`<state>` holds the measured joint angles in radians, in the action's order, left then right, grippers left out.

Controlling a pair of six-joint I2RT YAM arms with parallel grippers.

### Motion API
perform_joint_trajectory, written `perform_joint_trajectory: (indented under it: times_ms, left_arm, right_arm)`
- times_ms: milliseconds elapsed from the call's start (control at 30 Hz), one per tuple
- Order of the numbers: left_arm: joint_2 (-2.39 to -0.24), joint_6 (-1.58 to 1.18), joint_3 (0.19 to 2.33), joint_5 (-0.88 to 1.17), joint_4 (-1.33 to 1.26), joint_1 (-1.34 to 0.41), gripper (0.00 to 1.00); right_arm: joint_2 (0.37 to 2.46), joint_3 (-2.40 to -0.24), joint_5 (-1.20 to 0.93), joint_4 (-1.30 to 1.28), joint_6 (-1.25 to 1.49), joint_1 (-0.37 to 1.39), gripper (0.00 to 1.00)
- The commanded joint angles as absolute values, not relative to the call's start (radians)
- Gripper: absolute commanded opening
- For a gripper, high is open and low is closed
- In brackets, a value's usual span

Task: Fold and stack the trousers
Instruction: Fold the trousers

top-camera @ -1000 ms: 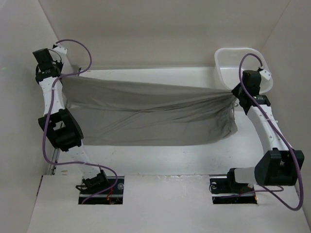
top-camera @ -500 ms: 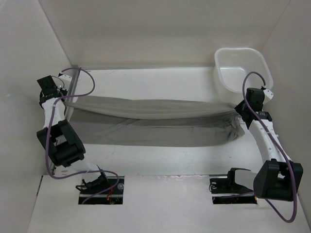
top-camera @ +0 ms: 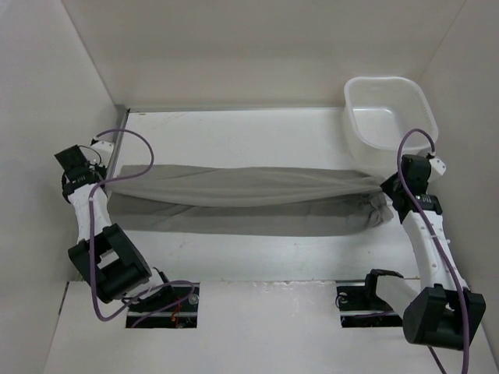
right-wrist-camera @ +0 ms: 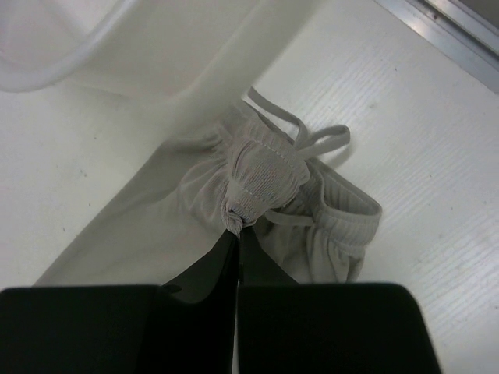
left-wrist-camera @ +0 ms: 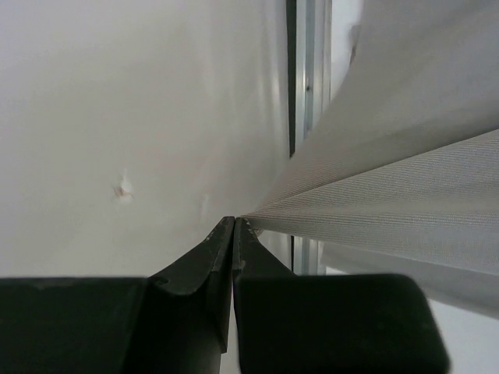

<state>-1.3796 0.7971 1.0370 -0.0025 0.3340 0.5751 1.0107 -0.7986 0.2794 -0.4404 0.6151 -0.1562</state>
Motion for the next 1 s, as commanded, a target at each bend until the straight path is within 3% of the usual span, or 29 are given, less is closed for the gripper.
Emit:
perform_joint_trajectory:
  times_ms: [0, 433, 633, 667, 733, 800, 867, 933, 967]
  left_arm:
    - [-1.310, 0.819, 0.993, 0.015, 0.350, 0.605, 0.01]
    - [-1.270, 0.825, 0.916, 0.025, 0.367, 0.659, 0.01]
    - [-1.285, 0.848, 0.856, 0.023, 0.360, 0.654, 0.03]
    - [-1.285, 0.850, 0.850, 0.023, 0.362, 0.654, 0.03]
    - [-1.289, 0.856, 0.841, 0.025, 0.365, 0.654, 0.05]
    - [-1.290, 0.862, 0.833, 0.026, 0.364, 0.654, 0.06]
    - [-1.293, 0.864, 0.828, 0.026, 0.362, 0.654, 0.06]
    - [-1.296, 0.864, 0.825, 0.026, 0.362, 0.653, 0.07]
    - [-1.298, 0.864, 0.824, 0.026, 0.361, 0.651, 0.07]
  right_arm:
    - [0.991, -0.773, 0.293, -0.550, 0.644, -0.165, 0.00]
    - [0.934, -0.736, 0.279, -0.676, 0.641, -0.200, 0.02]
    - [0.948, -0.695, 0.275, -0.702, 0.653, -0.197, 0.13]
    - [0.945, -0.692, 0.273, -0.712, 0.652, -0.197, 0.16]
    - [0.934, -0.687, 0.270, -0.727, 0.647, -0.206, 0.36]
    - [0.925, -0.690, 0.265, -0.730, 0.643, -0.219, 0.47]
    - [0.926, -0.699, 0.250, -0.735, 0.656, -0.232, 0.69]
    - [0.945, -0.701, 0.232, -0.732, 0.676, -0.242, 0.77]
    - [0.963, -0.700, 0.223, -0.729, 0.687, -0.246, 0.86]
